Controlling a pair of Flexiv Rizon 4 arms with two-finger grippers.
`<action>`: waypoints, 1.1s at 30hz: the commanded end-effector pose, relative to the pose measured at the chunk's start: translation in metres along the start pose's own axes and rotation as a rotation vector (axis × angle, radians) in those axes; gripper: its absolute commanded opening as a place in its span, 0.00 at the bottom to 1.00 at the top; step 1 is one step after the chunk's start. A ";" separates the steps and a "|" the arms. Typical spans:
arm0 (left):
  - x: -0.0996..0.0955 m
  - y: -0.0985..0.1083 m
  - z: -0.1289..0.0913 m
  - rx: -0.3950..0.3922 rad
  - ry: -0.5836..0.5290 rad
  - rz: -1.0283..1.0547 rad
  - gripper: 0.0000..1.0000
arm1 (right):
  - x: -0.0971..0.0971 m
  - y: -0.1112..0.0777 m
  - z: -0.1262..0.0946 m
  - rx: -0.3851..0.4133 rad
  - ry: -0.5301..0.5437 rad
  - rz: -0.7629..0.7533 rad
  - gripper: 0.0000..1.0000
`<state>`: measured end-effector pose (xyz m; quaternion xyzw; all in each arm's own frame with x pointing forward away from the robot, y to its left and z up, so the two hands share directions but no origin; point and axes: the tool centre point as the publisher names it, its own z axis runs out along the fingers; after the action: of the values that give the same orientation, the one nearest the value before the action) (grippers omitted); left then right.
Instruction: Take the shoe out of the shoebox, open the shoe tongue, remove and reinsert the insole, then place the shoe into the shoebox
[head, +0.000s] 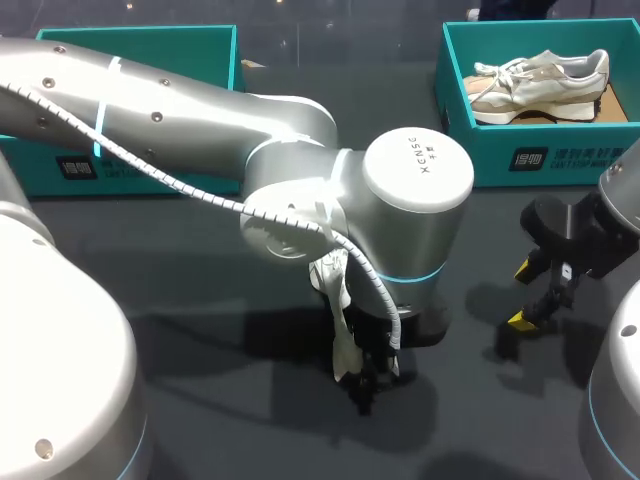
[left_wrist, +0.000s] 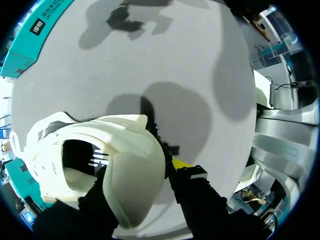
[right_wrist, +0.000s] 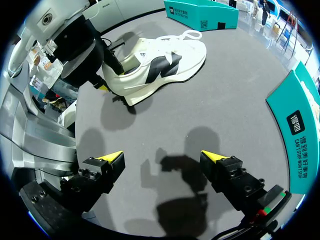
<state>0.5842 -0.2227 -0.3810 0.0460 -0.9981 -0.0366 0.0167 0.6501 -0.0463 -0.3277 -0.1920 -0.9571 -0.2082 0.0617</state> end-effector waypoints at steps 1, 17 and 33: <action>-0.003 -0.004 0.005 -0.007 0.002 -0.001 0.12 | 0.002 -0.001 -0.001 0.000 -0.003 0.000 1.00; -0.003 0.001 -0.010 0.014 0.001 0.041 0.00 | 0.002 -0.001 -0.001 0.000 -0.003 0.000 1.00; -0.035 0.049 -0.095 0.021 0.101 0.490 0.00 | 0.002 -0.001 -0.001 0.000 -0.003 0.000 1.00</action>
<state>0.6048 -0.2026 -0.3171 -0.1799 -0.9806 -0.0268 0.0725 0.6501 -0.0463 -0.3277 -0.1920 -0.9571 -0.2082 0.0617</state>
